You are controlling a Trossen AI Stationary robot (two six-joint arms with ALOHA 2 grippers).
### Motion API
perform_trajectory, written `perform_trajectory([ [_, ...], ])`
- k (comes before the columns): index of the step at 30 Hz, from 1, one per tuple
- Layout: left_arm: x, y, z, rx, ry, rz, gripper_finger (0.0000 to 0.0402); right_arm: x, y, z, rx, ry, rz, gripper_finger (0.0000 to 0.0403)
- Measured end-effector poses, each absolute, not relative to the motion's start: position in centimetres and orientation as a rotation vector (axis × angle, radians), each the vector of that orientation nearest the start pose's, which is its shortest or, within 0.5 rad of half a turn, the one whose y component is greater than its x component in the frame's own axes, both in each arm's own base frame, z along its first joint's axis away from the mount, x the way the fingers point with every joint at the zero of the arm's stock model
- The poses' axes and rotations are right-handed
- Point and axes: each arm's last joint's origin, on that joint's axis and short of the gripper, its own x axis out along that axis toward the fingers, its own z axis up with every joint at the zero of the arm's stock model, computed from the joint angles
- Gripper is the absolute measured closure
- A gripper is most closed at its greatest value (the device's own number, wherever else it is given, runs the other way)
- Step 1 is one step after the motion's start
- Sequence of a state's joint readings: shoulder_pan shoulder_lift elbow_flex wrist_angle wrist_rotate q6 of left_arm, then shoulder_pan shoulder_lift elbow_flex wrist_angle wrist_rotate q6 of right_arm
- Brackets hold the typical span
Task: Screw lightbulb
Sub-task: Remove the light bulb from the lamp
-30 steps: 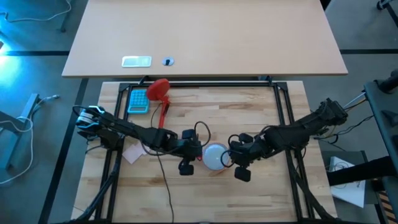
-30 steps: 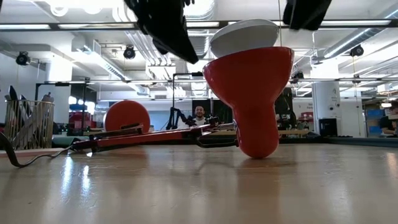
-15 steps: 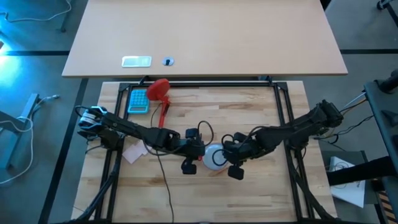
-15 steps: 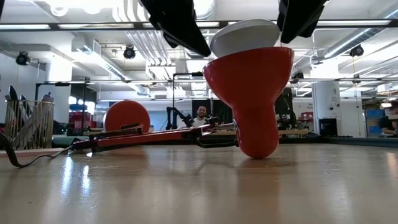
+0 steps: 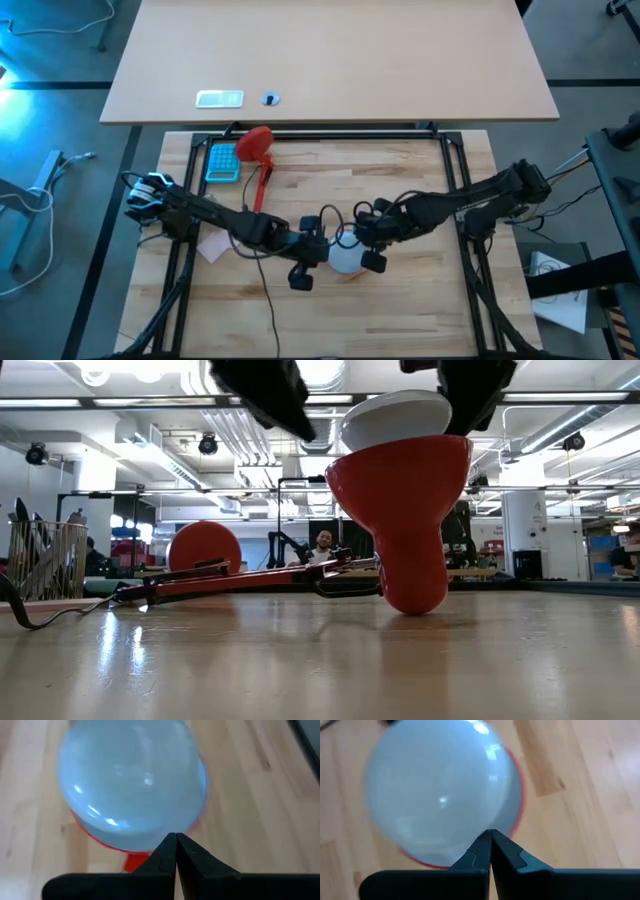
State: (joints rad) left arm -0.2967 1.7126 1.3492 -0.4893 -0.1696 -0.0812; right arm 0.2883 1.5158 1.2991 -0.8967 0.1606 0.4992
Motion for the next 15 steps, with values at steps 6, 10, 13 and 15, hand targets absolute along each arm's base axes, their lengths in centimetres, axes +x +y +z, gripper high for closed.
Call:
perform_trajectory([
  [6,34.8,-9.9,25.9,0.147,0.95,-0.05,0.0401,27.9,8.1,28.8,0.24,1.141,-0.165,0.0403],
  [10,35.2,-7.9,25.7,0.146,0.959,0.018,0.0401,27.7,9.2,28.9,0.28,1.147,-0.136,0.0403],
  [13,35.8,-7.2,25.9,0.134,0.897,0.03,0.0401,27.8,10.2,28.9,0.3,1.121,-0.11,0.0403],
  [15,36.2,-7.2,26.2,0.127,0.85,0.027,0.0402,27.9,10.6,28.8,0.306,1.112,-0.101,0.0403],
])
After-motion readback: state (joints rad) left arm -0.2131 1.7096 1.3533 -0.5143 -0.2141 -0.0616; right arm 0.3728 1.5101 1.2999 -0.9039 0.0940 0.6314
